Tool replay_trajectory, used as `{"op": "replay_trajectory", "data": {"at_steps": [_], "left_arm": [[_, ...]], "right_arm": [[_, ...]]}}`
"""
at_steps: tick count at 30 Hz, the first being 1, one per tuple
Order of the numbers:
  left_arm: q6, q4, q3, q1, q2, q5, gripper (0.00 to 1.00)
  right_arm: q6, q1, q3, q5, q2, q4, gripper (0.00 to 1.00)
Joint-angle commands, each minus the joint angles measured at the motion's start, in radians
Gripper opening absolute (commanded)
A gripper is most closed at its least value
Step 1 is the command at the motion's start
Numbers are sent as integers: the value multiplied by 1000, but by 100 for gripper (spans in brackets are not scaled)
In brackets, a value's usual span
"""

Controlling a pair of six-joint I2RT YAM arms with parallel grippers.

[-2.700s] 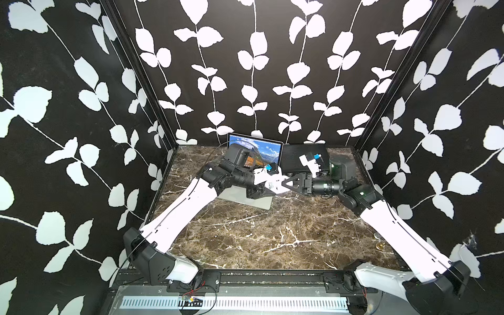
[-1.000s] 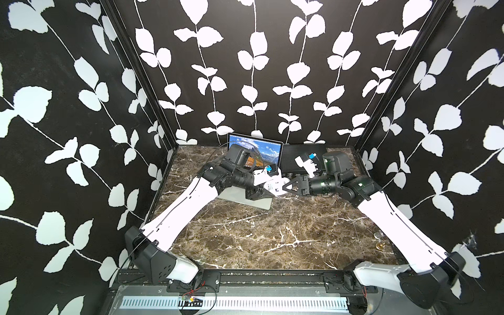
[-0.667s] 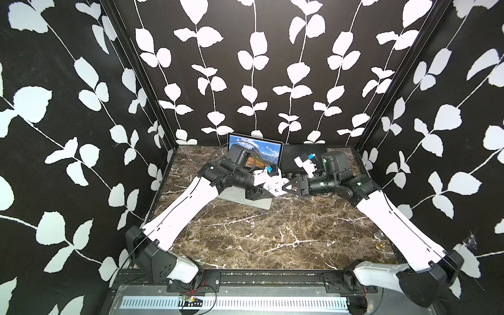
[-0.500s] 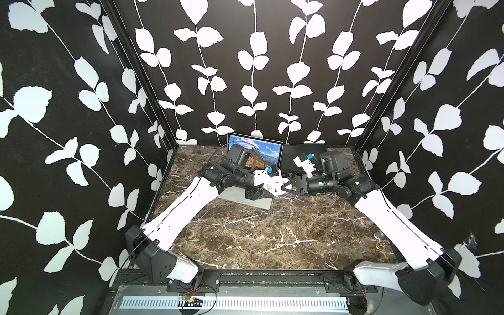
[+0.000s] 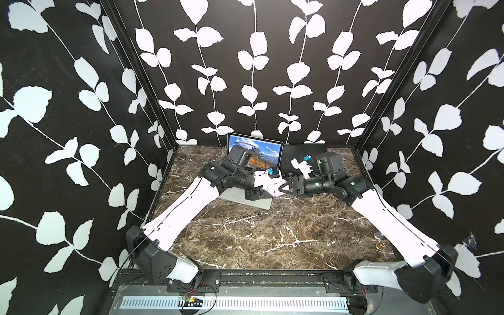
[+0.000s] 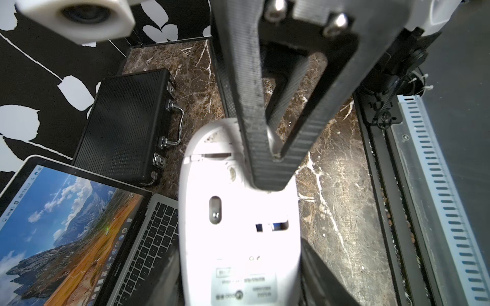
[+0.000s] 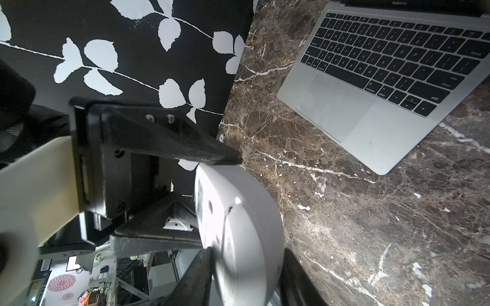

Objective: Insert the wireless mouse receiver into the laptop
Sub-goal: Close the lid on the mouse.

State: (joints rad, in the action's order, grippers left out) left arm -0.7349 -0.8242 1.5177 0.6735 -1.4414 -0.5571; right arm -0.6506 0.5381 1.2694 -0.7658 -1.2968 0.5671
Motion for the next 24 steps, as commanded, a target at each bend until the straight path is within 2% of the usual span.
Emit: {"op": "replay_trajectory", "data": {"at_steps": [1, 9, 18, 21, 24], "left_arm": [[-3, 60, 40, 12, 32, -85, 47], [15, 88, 27, 12, 26, -105, 46], [21, 101, -12, 12, 26, -90, 46], [19, 86, -23, 11, 29, -78, 46], [22, 82, -28, 6, 36, -75, 46]], "right_arm": [[10, 27, 3, 25, -32, 1, 43], [-38, 43, -22, -11, -33, -73, 46], [-26, 39, -24, 15, 5, -55, 59], [-32, 15, -31, 8, 35, -54, 67], [-38, -17, -41, -1, 68, -47, 71]]}}
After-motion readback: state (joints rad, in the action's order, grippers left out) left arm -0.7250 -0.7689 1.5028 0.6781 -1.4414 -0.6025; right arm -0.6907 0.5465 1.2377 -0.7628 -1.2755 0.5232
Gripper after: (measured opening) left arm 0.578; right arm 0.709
